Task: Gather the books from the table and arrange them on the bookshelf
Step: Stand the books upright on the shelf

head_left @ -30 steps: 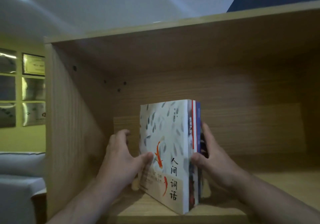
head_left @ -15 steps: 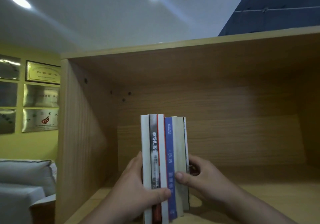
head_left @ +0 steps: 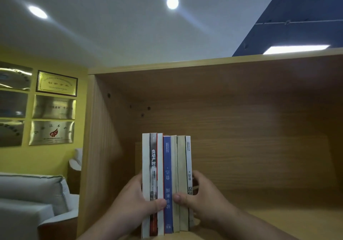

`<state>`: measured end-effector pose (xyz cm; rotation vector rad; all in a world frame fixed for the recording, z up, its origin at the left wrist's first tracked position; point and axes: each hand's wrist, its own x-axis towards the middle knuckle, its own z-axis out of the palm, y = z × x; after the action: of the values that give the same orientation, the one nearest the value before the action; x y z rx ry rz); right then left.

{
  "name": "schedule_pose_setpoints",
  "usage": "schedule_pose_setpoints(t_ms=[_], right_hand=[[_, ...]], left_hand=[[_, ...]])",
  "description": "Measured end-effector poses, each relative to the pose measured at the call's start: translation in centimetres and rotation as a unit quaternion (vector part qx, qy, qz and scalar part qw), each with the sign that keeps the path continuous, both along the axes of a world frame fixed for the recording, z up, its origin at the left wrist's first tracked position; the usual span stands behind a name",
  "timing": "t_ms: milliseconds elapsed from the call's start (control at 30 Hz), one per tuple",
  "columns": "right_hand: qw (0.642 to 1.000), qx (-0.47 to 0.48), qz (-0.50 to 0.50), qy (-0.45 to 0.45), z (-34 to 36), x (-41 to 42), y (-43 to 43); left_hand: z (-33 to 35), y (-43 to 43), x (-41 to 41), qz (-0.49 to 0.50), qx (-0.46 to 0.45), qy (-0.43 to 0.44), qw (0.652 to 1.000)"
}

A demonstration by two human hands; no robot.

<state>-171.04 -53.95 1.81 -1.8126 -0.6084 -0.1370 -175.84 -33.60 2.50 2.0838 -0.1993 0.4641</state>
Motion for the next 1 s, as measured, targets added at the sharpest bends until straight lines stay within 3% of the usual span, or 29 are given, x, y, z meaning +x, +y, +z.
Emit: schedule_pose_setpoints(t_ms=[300, 533, 633, 733, 800, 867, 1000], right_hand=[[0.997, -0.066, 0.006, 0.030, 1.0, 3.0, 4.5], [0.987, -0.157, -0.041, 0.003, 0.4, 5.3, 6.8], [0.982, -0.186, -0.034, 0.009, -0.7, 6.5, 6.6], [0.982, -0.187, -0.013, 0.004, -1.4, 7.1, 6.2], [0.985, -0.172, 0.008, -0.008, -1.5, 7.4, 6.0], [0.986, -0.160, 0.032, -0.039, -1.5, 7.0, 6.0], [0.974, -0.195, 0.042, -0.104, -1.1, 6.7, 6.6]], left_hand=[[-0.3, 2.6, 2.3, 0.092, -0.039, 0.034, 0.994], [-1.3, 2.5, 4.0, 0.167, -0.073, -0.022, 0.983], [-1.3, 2.0, 3.4, 0.208, 0.001, -0.067, 0.976], [-1.5, 1.5, 2.2, 0.250, 0.240, -0.129, 0.929], [-1.5, 1.4, 2.3, 0.217, 0.348, -0.073, 0.909], [-1.5, 1.5, 3.0, 0.189, 0.383, -0.022, 0.904], [-1.7, 2.1, 4.0, 0.193, 0.392, -0.011, 0.900]])
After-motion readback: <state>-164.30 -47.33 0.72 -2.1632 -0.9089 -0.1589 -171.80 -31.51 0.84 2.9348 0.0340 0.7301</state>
